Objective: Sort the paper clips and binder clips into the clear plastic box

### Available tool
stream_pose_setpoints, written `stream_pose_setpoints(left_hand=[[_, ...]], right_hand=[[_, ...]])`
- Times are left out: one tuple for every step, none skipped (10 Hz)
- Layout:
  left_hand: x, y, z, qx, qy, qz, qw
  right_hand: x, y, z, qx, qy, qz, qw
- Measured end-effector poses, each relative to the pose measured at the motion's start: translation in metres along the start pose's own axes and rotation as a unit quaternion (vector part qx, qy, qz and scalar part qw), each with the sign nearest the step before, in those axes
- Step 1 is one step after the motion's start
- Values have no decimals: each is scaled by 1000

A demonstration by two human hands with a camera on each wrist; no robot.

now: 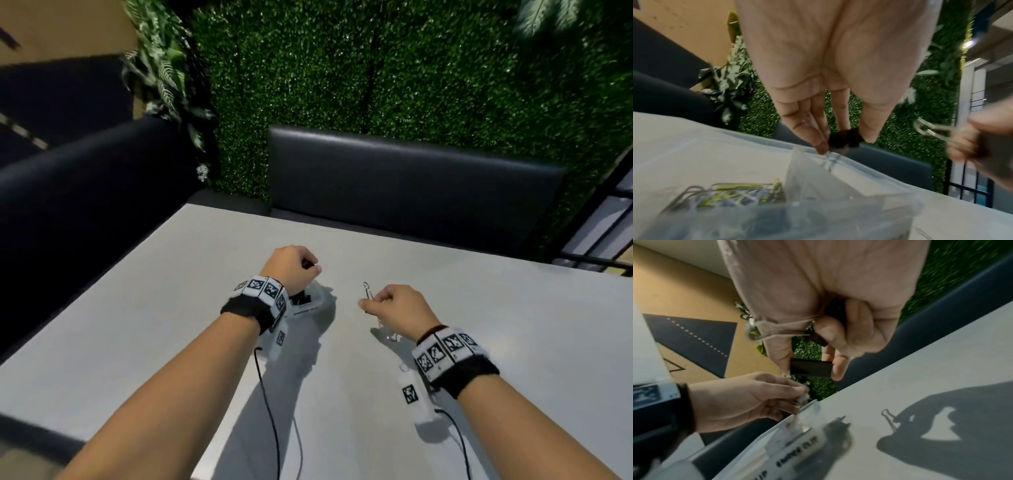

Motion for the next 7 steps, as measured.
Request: stream_pose_setpoints(left_hand=[[-23, -7, -10, -31, 35, 9, 999], [-41, 1, -15, 10, 57, 51, 997], [-65, 18, -13, 69, 86, 75, 991], [-86, 21, -4, 75, 108, 74, 989], [-95, 23, 5, 70, 118, 87, 987], [-98, 21, 12, 69, 115, 109, 985], [-103, 25, 24, 88, 125, 120, 981]], right_hand=[[-53, -26, -23, -5, 41, -19, 999], [-93, -48, -39, -18, 76, -14, 997], [-113, -67, -51, -21, 88, -1, 996], [-117, -75, -58, -4, 98, 17, 995], [-113, -76, -57, 9, 97, 16, 995], [-102, -77, -54, 17, 88, 5, 996], [-80, -68, -46, 16, 61, -3, 998]])
Point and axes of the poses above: each hand's wrist, its own z-axis away from the middle knuckle, its own y-axis out of the back of the hand, x = y × z, the point moved 6 cm from there along -z, towards the middle knuckle, and after that the axes turned 4 degrees about x, right-handed, at the moved point
